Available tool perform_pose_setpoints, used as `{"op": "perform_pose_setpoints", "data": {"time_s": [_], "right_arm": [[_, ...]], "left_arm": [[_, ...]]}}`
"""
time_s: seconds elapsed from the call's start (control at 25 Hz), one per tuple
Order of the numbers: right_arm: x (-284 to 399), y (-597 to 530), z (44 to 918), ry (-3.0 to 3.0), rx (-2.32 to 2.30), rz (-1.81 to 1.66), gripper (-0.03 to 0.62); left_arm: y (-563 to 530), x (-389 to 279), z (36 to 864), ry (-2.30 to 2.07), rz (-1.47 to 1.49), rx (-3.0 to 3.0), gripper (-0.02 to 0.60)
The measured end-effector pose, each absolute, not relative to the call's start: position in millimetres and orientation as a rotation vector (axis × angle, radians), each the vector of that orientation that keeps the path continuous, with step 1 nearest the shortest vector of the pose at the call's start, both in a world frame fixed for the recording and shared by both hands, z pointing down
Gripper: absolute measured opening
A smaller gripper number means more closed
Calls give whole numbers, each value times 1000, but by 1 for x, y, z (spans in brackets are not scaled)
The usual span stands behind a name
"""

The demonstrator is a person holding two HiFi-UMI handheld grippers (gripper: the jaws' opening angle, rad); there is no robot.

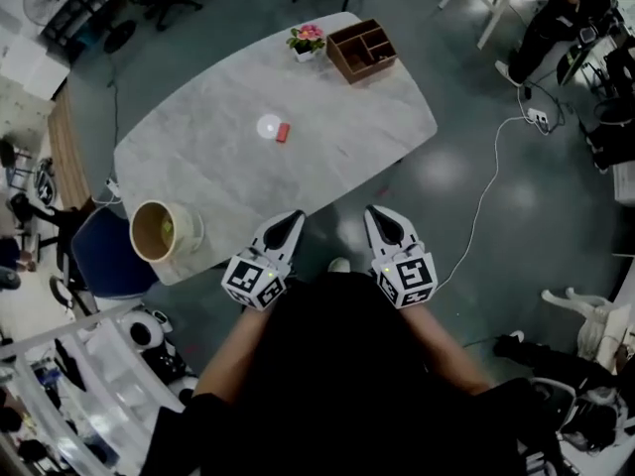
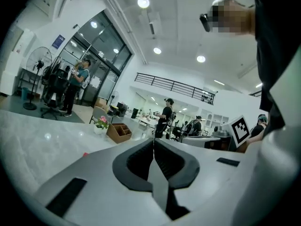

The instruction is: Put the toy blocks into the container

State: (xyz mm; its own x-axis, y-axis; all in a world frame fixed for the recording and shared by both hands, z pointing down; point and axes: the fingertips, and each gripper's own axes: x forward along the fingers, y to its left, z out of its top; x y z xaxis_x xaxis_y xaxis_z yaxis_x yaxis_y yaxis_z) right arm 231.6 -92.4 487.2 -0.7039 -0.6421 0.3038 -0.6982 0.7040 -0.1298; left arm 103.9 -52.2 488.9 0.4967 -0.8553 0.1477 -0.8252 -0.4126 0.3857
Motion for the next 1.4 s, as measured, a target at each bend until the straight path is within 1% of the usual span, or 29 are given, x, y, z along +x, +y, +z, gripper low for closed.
{"op": "perform_pose_setpoints", "data": {"time_s": [0.16, 0.32, 0.44, 0.56, 0.76, 0.88, 1.08, 1.4], "right_arm": [[285, -91, 484, -2638, 1183, 336, -1], [321, -85, 495, -2590, 1285, 417, 0], [342, -79, 509, -2547, 1360, 518, -2], [360, -77, 524, -2480, 1421, 566, 0], [368, -109, 533, -2419, 1443, 583, 0], [362, -146, 531, -2415, 1421, 566, -1], [328, -220, 526, -2435, 1327, 486, 0], [237, -298, 511, -2534, 1046, 416, -1]], "left_arm": [[-61, 153, 487, -1293, -68, 2392, 8], [-66, 183, 492, -1182, -16, 2432, 8], [-70, 198, 501, -1105, 20, 2434, 8], [-79, 211, 508, -1037, -4, 2433, 8], [-111, 232, 520, -933, -25, 2441, 8], [-141, 231, 518, -942, -44, 2441, 8], [-189, 198, 526, -1027, -86, 2395, 8], [-243, 120, 551, -1260, -116, 2248, 8]]}}
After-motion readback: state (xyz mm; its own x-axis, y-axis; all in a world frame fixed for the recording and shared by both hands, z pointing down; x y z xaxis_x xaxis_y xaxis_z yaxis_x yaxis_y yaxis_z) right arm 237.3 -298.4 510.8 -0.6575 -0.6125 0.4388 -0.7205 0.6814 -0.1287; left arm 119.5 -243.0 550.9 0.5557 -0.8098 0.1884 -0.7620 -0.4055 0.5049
